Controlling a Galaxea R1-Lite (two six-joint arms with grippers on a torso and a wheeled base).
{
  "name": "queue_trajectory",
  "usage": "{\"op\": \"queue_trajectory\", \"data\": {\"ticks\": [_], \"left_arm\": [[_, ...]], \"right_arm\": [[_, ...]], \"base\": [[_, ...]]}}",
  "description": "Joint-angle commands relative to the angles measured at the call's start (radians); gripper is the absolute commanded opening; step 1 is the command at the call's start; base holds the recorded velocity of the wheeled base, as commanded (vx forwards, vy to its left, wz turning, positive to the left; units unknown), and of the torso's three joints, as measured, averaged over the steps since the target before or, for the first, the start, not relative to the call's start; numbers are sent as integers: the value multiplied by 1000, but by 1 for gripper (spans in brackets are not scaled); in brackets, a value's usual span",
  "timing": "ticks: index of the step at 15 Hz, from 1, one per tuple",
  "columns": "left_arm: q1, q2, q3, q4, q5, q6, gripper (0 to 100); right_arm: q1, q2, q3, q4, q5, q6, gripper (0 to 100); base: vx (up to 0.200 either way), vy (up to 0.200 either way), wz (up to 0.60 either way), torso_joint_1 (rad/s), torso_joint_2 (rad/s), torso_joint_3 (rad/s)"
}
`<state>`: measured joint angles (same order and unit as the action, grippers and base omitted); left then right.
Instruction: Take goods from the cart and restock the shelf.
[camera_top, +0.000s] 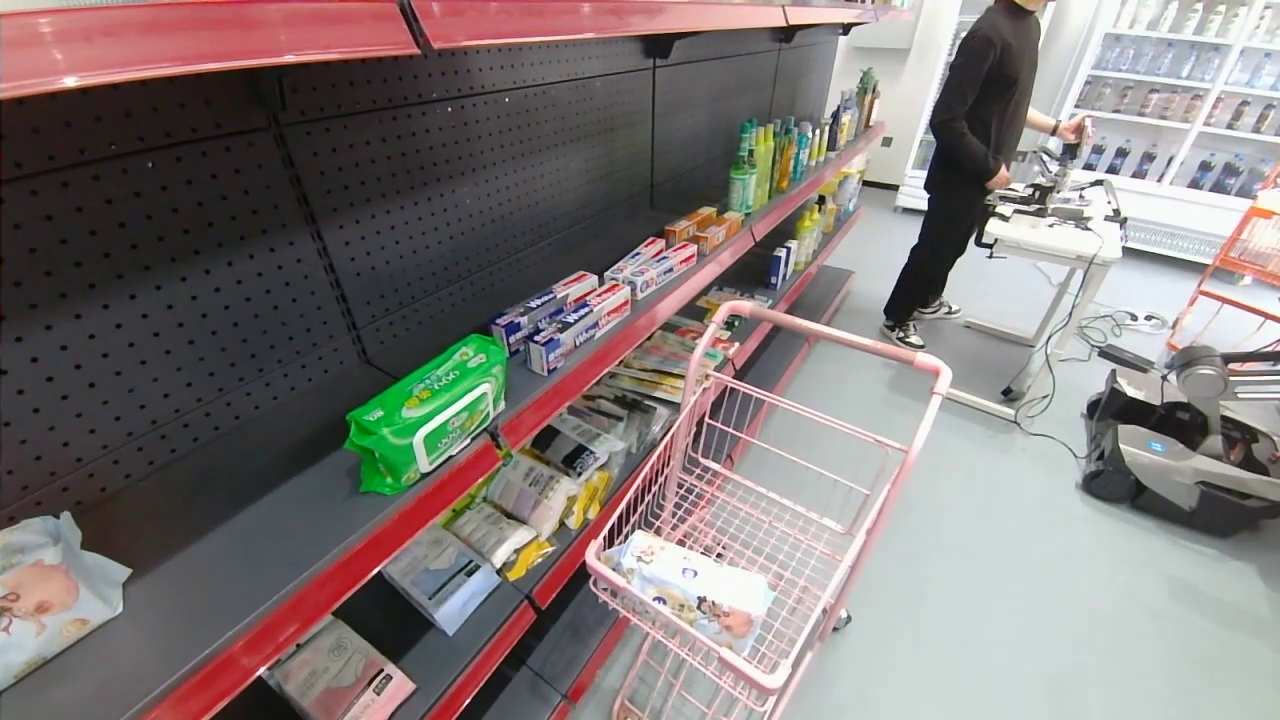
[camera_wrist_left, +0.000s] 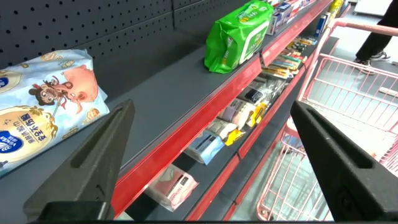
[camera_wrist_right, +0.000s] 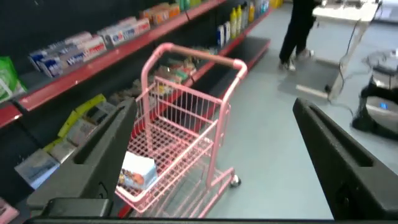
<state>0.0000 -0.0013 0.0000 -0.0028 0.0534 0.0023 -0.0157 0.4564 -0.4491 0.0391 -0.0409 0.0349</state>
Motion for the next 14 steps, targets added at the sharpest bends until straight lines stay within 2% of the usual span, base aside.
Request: {"op": "queue_trajectory", "data": {"ticks": [1, 3, 4, 7, 8, 9, 14], "left_arm": [[0, 1, 0, 0, 0, 1, 100], [0, 1, 0, 0, 0, 1, 100], [0, 1, 0, 0, 0, 1, 100], [0, 1, 0, 0, 0, 1, 100], [0, 1, 0, 0, 0, 1, 100], [0, 1, 0, 0, 0, 1, 100], [0, 1, 0, 0, 0, 1, 100]], "right_arm": [[-29, 634, -210, 21, -10, -9, 100], [-29, 864, -241, 11, 141, -58, 100], [-33, 998, -286, 10, 197, -165, 100], [-46, 1239, -381, 10, 226, -389, 100], [-39, 1364, -464, 10, 253, -530, 100], [-29, 1437, -519, 10, 276, -592, 100], [79, 1659, -672, 10, 279, -633, 100]], "base": [[0, 0, 0, 0, 0, 0], [0, 0, 0, 0, 0, 0], [0, 0, 0, 0, 0, 0], [0, 0, 0, 0, 0, 0], [0, 0, 0, 0, 0, 0], [0, 0, 0, 0, 0, 0], [0, 0, 0, 0, 0, 0]]}}
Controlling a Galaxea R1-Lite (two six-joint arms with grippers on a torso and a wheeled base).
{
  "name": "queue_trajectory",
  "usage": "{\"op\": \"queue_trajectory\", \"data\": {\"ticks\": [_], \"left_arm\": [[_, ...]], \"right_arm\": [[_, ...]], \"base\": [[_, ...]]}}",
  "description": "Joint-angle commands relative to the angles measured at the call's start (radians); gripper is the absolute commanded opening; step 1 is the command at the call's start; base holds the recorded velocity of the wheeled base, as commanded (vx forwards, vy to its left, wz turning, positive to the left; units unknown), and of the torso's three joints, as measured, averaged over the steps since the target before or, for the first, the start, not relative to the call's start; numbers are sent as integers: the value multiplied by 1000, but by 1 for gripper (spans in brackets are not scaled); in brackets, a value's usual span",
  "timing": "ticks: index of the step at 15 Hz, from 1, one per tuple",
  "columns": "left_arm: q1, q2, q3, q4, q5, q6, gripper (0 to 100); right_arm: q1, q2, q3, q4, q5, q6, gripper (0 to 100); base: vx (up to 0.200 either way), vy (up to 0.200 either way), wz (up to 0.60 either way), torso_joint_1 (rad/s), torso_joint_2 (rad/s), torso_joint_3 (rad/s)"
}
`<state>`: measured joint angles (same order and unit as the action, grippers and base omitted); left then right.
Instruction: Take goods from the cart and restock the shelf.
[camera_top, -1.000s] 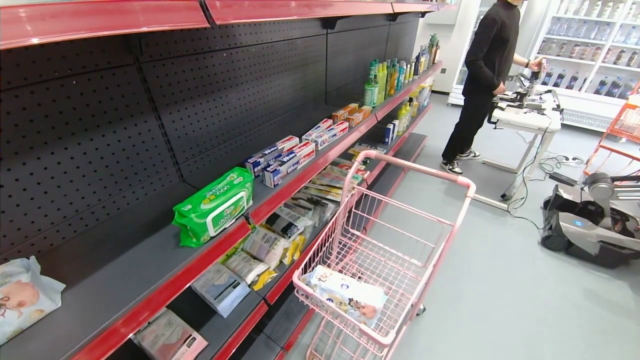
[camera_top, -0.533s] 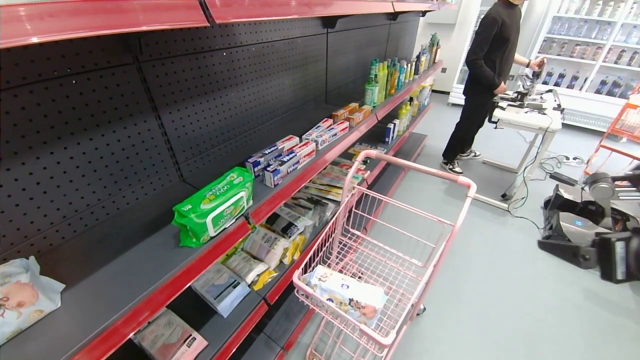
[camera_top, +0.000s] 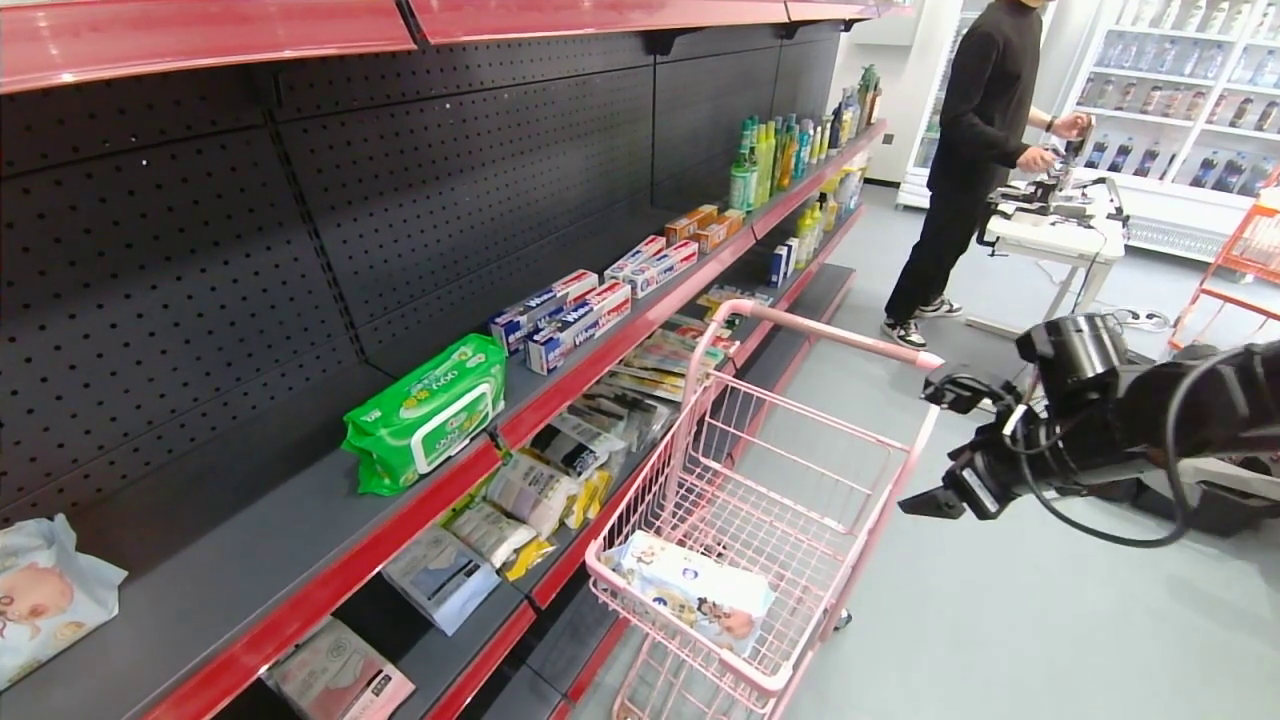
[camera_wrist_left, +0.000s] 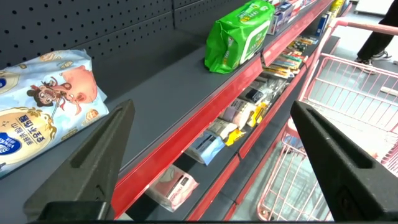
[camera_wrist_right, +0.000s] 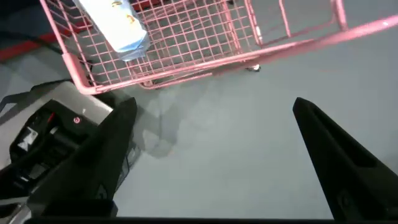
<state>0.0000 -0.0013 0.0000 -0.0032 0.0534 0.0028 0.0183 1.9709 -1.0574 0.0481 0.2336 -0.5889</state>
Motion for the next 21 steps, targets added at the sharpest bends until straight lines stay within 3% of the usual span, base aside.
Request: {"op": "queue_trajectory", "data": {"ticks": [1, 13, 21], "left_arm": [[0, 1, 0, 0, 0, 0, 100], [0, 1, 0, 0, 0, 0, 100], [0, 1, 0, 2, 0, 0, 100]], "right_arm": [[57, 174, -84, 1, 3, -9, 100], [203, 381, -266, 4, 7, -71, 100], [210, 405, -289, 4, 10, -134, 100]], "base": [[0, 0, 0, -71, 168, 90], [0, 0, 0, -95, 204, 106], [0, 0, 0, -154, 325, 174]]}}
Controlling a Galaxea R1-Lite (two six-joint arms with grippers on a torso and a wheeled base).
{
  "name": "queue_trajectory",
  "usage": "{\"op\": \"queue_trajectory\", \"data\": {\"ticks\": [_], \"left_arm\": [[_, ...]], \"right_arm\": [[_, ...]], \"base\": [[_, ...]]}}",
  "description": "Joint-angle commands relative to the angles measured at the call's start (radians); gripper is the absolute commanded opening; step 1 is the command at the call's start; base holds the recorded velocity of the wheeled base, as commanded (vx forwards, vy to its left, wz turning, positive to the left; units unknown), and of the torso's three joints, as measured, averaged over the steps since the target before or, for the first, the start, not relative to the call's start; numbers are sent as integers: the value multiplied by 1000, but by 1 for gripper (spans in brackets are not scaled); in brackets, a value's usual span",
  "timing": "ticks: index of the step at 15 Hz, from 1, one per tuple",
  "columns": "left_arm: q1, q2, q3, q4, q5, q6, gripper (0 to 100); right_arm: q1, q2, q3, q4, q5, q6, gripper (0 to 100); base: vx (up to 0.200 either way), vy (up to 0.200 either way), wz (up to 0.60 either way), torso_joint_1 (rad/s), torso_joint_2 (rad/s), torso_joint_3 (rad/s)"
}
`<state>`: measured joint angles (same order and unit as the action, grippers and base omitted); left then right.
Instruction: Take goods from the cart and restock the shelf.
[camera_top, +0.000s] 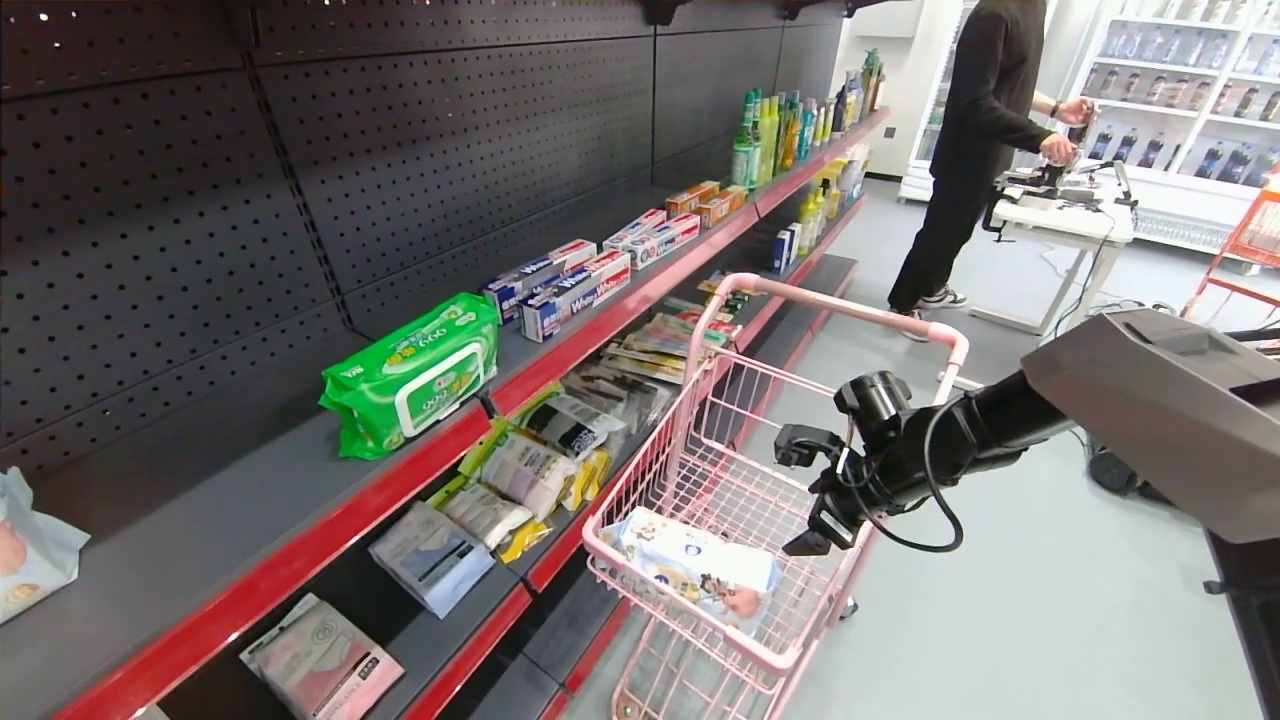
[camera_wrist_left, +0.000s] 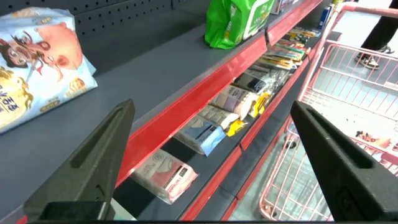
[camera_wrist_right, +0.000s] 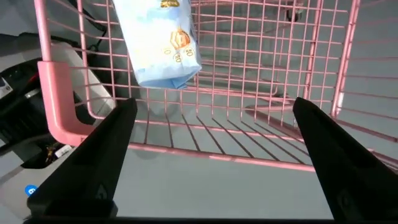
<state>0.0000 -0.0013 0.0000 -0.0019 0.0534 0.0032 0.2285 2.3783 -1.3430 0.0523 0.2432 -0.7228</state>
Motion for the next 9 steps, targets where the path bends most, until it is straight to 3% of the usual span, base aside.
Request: {"op": "queue_trajectory", "data": {"ticks": [1, 9], "left_arm": [[0, 1, 0, -1, 0, 0, 100], [0, 1, 0, -1, 0, 0, 100]], "right_arm": [[2, -2, -16, 0, 1, 2, 100], [68, -1, -91, 0, 42, 148, 100]], "base": [[0, 0, 0, -163, 339, 178], [0, 0, 0, -157, 350, 189]]}}
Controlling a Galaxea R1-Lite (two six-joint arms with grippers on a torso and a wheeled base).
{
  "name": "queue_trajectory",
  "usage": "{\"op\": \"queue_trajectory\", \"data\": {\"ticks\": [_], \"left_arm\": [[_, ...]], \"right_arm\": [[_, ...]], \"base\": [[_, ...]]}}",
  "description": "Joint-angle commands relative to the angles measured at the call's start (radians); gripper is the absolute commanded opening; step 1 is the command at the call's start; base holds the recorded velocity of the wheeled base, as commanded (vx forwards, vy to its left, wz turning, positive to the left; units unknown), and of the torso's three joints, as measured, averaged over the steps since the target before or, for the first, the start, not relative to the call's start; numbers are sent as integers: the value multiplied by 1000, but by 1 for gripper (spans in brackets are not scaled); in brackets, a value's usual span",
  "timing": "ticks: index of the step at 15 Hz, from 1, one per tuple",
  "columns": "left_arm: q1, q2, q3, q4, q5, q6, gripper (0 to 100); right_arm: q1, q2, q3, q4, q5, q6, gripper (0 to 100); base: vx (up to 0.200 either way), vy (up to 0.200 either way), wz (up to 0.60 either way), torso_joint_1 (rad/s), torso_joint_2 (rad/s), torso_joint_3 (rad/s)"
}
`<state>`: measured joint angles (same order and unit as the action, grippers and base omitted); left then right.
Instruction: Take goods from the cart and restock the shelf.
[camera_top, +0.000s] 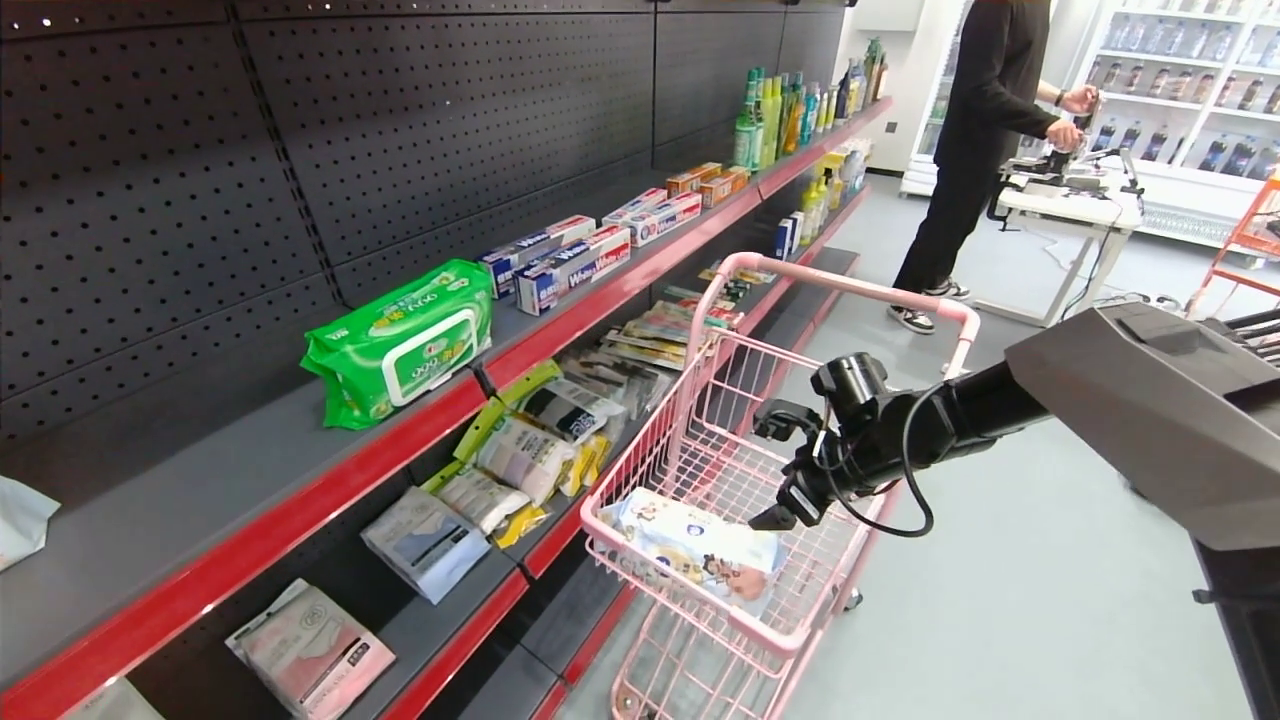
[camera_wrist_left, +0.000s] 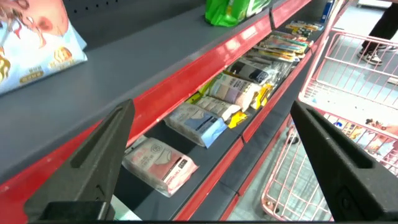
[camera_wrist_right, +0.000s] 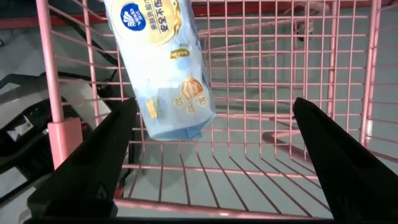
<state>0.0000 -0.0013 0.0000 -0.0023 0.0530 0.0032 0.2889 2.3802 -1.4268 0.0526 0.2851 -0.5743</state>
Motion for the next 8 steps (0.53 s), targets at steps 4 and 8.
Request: {"op": "queue_trajectory", "data": {"ticks": [4, 8], "left_arm": [[0, 1, 0, 1, 1, 0, 100], [0, 1, 0, 1, 1, 0, 100]], "right_arm": [[19, 13, -37, 0, 2, -1, 100], [30, 14, -69, 1, 12, 2, 100]], "base": [[0, 0, 0, -170, 380, 210], [0, 0, 0, -215, 498, 283]]}}
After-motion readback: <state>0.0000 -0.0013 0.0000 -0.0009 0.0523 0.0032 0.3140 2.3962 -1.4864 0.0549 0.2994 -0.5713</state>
